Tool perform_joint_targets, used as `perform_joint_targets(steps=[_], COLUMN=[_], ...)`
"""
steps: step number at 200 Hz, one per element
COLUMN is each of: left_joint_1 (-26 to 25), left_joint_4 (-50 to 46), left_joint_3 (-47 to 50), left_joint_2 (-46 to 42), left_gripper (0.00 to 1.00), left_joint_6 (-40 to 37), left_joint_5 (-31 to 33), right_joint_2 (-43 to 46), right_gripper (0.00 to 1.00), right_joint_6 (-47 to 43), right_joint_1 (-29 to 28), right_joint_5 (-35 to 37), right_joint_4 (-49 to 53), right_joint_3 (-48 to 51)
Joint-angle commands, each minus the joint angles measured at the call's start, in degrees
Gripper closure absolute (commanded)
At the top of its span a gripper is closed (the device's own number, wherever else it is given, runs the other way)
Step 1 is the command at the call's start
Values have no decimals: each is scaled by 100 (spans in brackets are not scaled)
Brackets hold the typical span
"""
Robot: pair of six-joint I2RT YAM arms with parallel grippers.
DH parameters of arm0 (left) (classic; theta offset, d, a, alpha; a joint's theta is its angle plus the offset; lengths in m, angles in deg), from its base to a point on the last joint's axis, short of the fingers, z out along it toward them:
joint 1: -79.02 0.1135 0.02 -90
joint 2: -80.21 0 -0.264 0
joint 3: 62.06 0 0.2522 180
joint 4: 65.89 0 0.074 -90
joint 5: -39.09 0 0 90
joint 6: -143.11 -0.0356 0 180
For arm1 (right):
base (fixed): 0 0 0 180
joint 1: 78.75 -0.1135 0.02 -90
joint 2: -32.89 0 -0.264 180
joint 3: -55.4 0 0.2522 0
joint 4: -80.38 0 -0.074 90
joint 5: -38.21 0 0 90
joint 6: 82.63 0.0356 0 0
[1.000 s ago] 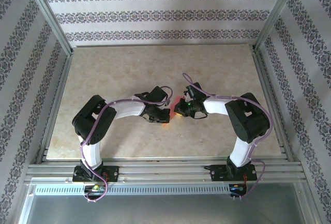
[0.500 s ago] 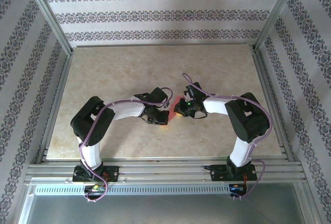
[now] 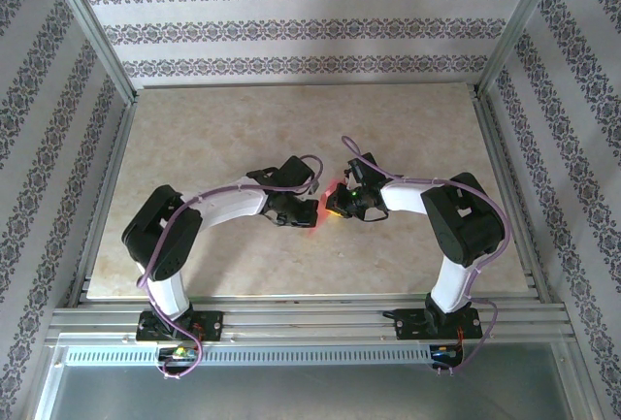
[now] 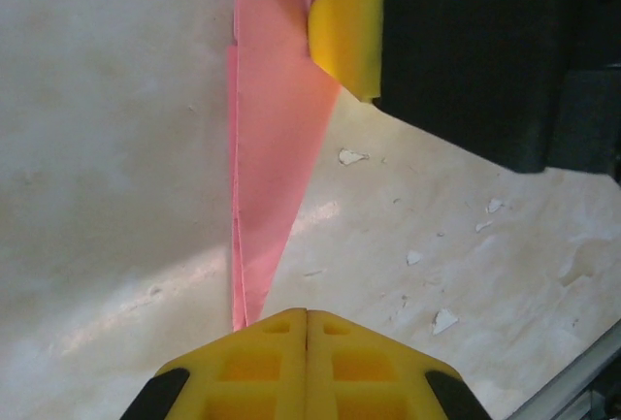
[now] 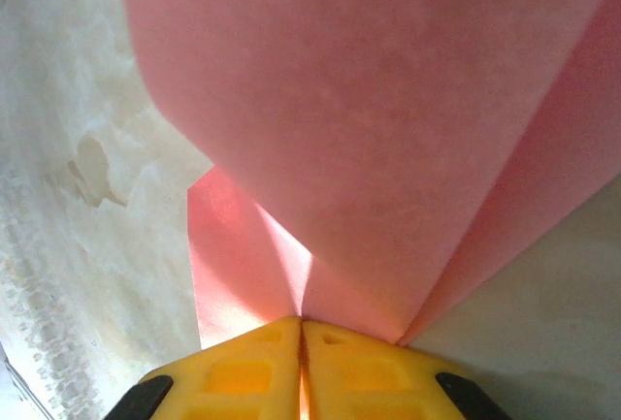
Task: Fold a paper plane with a square sheet of paper (pick it up from the middle)
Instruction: Fold the wing for the fifth time at the center of the table.
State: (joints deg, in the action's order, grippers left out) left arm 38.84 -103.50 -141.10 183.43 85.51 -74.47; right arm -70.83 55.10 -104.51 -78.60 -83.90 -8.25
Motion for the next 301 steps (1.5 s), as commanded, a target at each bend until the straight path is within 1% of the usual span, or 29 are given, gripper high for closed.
perform_joint_targets(steps=[1,44,161,209,243,266,285,301], left_joint_1=[-78,-77,-77,-77,-69,-2,63,81], left_joint_4=[108,232,-285,-485,-793,-501,113,667], left_joint_3=[-108,-74,289,616,648,465,381,309], left_joint_2=[262,409,576,291,-142,-418,-470,-324], left_gripper=[94,95,95,95,95,94,93,93], left_joint_6=[126,179,-41,-75,-260,-199,7,241], left_joint_5=[-137,-196,187,150,94,14,-87,-202], right_joint_2=[-481,-500,-514,-570,-527,-509,-522,-540], right_gripper=[87,87,88,88,88,88,88,88], right_joint_6=[-97,-89,-88,-119,-125,-115,-120,-119], right_joint_1=[-8,-8,-15,-17,-34,-43,-52,-52], right_joint_5=[861,844,879,932,929,914,897,880], right_joint_4=[746,752,818,920,928,894,871,868], right_joint_3=[208,216,208,164,155,172,164,146])
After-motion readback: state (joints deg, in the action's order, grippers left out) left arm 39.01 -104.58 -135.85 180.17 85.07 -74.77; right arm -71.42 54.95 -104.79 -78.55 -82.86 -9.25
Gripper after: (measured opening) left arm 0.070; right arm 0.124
